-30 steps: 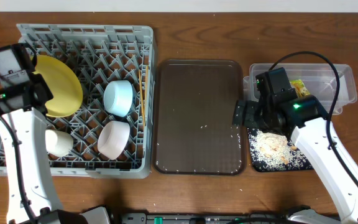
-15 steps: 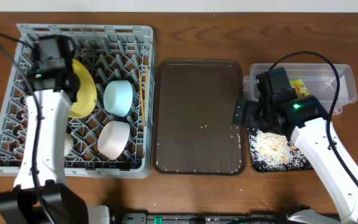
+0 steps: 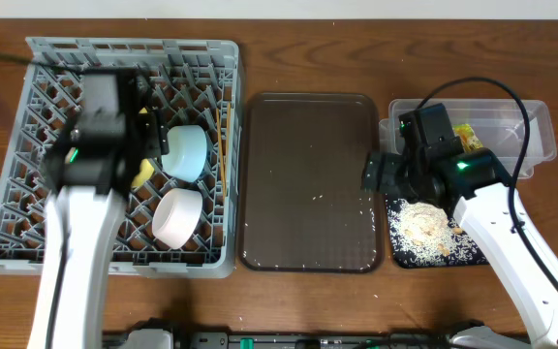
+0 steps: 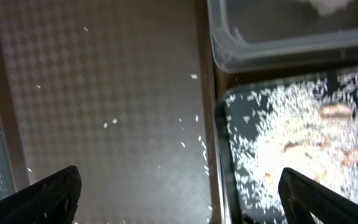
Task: Sort waste into correct bins and load items into the dishwasher
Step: 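Release the yellow plate and withdraw the left gripper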
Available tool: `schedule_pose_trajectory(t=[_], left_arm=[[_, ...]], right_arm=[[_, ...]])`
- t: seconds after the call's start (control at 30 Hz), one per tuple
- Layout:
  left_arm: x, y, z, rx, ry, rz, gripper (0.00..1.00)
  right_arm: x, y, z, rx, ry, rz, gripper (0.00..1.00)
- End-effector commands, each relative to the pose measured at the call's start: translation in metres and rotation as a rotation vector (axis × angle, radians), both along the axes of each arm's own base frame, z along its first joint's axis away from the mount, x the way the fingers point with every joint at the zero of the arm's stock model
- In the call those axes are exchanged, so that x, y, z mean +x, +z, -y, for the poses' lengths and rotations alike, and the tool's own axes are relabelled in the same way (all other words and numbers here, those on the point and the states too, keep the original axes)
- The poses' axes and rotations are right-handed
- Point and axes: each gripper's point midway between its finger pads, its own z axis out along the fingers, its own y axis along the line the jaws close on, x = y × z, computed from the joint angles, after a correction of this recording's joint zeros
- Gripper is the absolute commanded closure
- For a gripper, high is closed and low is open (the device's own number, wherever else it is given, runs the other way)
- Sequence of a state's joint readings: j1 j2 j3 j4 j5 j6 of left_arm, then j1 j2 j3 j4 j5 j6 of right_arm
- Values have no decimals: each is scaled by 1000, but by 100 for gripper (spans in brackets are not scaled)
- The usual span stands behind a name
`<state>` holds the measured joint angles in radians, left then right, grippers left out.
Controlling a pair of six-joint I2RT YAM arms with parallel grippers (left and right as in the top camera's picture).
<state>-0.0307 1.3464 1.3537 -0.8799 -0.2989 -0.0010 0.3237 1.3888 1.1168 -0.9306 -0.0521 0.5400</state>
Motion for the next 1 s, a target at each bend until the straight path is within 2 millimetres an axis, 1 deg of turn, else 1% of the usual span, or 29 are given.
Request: schedule_pose_trajectory(t=[0.0,0.03,0.07,0.1,0.13,0.23,0.27,0.37,0.5,0.67,0.97], left_arm=[[-32,82,86,-401,-329,253,16],[-41,91,93,-429,-363,272,16],[-56,101,98,-451,-393,297,16],[-66,105,98,-449,-396,309,16],[-82,111,97,-446,-400,326,16],[-103,116,96,-443,-403,341,15],[-108,118,96,-442,-404,347,9],[-117,120,94,-433,-399,357,9],[-120,118,94,-434,-397,349,9],[-119,117,94,-435,-396,345,8],[-119,117,94,-435,-396,345,8]], right_arm=[[12,15,-1,-20,57,88,1],[13,21,-2,-15,57,106,1],[15,34,-3,-5,67,149,1],[16,45,-3,-1,78,185,1],[14,65,-4,9,100,250,1],[4,90,-6,23,134,335,1],[1,98,-7,31,138,359,1],[-6,112,-7,48,144,407,1],[-11,119,-6,57,145,426,1],[-19,111,-3,43,147,379,1],[-18,108,-2,39,145,371,1]])
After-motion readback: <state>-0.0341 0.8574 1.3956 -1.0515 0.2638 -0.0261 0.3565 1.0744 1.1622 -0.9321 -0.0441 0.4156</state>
